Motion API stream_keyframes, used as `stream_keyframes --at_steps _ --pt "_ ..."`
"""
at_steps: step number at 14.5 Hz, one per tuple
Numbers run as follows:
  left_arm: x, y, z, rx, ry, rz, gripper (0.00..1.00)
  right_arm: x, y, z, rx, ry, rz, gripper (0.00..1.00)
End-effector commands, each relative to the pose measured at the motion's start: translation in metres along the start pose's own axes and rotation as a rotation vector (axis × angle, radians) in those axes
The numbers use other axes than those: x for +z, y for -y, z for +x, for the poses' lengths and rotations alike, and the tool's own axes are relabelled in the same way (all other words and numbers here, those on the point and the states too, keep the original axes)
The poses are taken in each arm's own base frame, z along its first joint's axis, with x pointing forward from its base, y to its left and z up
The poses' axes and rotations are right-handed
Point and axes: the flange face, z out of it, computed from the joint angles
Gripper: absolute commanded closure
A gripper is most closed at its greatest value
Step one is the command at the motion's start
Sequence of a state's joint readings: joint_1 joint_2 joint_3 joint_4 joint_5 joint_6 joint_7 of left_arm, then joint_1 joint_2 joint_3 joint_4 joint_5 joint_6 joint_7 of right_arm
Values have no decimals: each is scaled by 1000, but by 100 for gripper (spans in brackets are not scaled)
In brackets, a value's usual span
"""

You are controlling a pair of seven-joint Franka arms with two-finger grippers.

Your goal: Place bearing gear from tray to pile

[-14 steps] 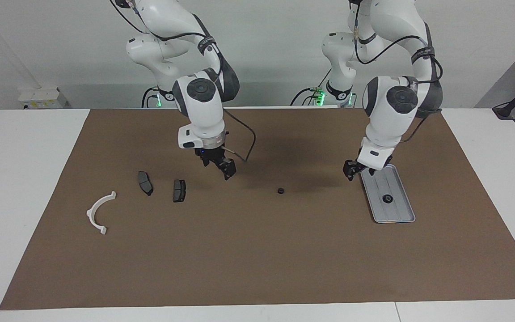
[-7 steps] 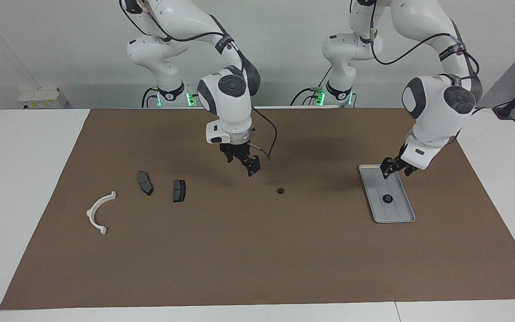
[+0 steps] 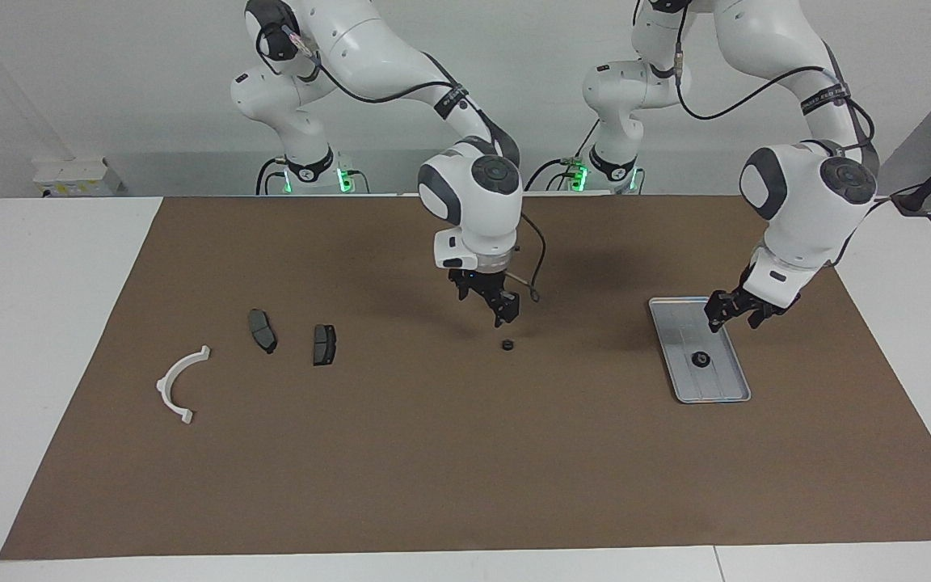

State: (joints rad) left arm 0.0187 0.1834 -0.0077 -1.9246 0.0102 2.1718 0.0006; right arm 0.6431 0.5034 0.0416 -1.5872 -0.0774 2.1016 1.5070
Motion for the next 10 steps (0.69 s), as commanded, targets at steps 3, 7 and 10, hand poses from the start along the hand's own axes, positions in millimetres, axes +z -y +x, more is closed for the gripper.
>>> stream_keyframes --at_steps 3,7,10 --pt "49 -8 -6 20 -28 -13 23 14 22 -17 18 -26 -15 0" --pt "76 -23 -12 36 -19 -15 23 16 24 -15 1 -52 0 0" --pt "84 -18 -20 38 4 -14 23 29 28 -18 -37 -87 15 0"
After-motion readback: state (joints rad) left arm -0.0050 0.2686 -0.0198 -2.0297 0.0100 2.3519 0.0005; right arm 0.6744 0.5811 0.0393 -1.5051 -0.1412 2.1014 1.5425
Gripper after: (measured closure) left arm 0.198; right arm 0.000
